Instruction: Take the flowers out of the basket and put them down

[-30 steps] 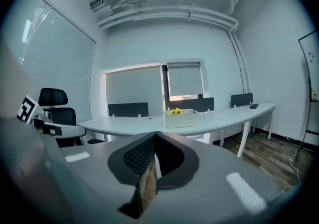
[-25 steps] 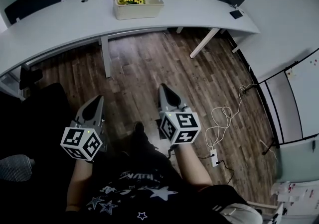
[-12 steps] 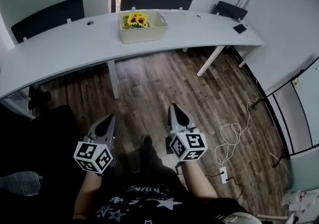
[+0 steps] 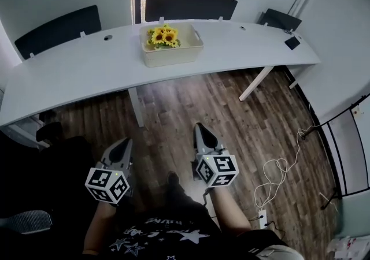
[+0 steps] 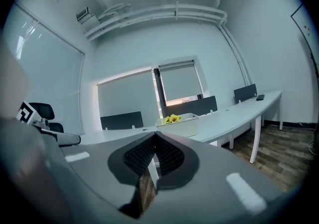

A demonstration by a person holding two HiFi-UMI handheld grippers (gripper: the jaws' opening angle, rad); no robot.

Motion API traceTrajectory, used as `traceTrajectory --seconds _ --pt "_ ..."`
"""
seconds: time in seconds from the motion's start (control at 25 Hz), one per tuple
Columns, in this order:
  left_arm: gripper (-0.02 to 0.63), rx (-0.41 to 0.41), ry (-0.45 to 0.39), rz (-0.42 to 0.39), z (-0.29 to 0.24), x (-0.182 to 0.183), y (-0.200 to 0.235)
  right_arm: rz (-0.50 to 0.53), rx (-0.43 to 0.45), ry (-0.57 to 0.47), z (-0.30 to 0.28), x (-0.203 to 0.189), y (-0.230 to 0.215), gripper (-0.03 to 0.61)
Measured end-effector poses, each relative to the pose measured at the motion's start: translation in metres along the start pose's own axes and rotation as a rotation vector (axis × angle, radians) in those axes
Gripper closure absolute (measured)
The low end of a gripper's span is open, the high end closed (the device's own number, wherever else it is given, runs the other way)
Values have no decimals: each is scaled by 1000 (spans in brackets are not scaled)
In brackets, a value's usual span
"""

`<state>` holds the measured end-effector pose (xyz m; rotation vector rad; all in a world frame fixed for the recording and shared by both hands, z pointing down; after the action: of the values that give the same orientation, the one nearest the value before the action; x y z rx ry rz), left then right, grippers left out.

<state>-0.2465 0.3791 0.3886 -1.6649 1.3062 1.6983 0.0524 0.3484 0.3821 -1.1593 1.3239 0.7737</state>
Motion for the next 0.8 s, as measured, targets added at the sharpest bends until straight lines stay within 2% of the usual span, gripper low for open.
traceTrajectory --seconds 0.24,0.6,0.8 --pt "604 24 4 -21 -64 26 4 -1 19 5 -51 20 -41 575" --pt "604 32 7 -5 -147 40 -2 -14 34 17 -97 33 -102 575" --pt "604 66 9 -76 -174 40 -9 -24 42 30 -112 35 -131 575"
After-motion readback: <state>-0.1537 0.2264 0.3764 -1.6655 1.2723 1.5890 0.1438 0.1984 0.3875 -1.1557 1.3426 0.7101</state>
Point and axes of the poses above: the fingertips, and each gripper's own axes: z backward along the fingers, y to its left, x out of its top, the point moved 10 cm from there along z, backward along the fingers, and after that the axes turned 3 degrees about -x, right-handed, at the moved point
